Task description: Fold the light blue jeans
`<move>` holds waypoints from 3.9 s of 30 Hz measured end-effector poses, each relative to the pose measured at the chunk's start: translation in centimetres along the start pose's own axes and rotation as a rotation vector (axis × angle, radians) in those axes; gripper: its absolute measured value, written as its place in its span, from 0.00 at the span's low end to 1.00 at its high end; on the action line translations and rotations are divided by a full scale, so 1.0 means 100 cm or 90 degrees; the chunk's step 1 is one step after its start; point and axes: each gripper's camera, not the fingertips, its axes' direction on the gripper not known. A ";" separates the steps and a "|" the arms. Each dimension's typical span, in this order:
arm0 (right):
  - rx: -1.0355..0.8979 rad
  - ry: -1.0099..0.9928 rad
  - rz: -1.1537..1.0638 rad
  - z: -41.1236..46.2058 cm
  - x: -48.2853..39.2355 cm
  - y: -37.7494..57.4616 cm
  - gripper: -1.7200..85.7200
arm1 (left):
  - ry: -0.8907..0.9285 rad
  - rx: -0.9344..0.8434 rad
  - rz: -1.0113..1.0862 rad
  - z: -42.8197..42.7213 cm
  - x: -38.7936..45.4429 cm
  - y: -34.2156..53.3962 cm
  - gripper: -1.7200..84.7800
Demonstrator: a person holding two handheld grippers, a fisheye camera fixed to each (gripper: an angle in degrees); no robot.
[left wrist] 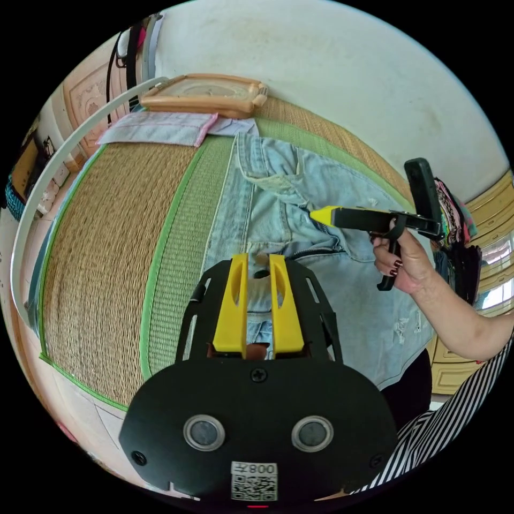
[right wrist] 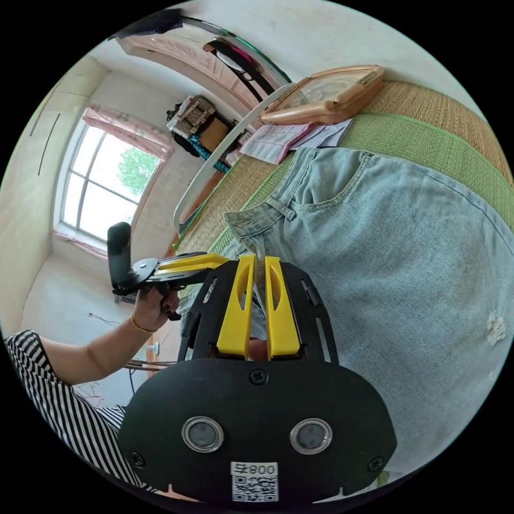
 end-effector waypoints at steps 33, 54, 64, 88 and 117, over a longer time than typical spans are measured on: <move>-0.093 -0.005 -0.076 0.113 0.008 0.042 0.05 | 0.059 0.116 -0.003 0.051 0.005 -0.059 0.02; 0.012 0.214 -0.050 0.088 -0.013 0.216 0.02 | 0.040 0.101 0.079 0.166 0.089 -0.109 0.02; 0.070 0.213 0.119 0.047 0.064 0.365 0.02 | 0.064 0.045 0.099 0.257 0.156 -0.152 0.03; 0.259 0.589 0.530 -0.219 0.323 0.769 0.12 | 0.124 -0.097 0.503 0.591 0.632 -0.343 0.13; 0.316 0.511 0.557 -0.203 0.344 0.940 0.07 | 0.075 -0.120 0.515 0.787 0.749 -0.327 0.04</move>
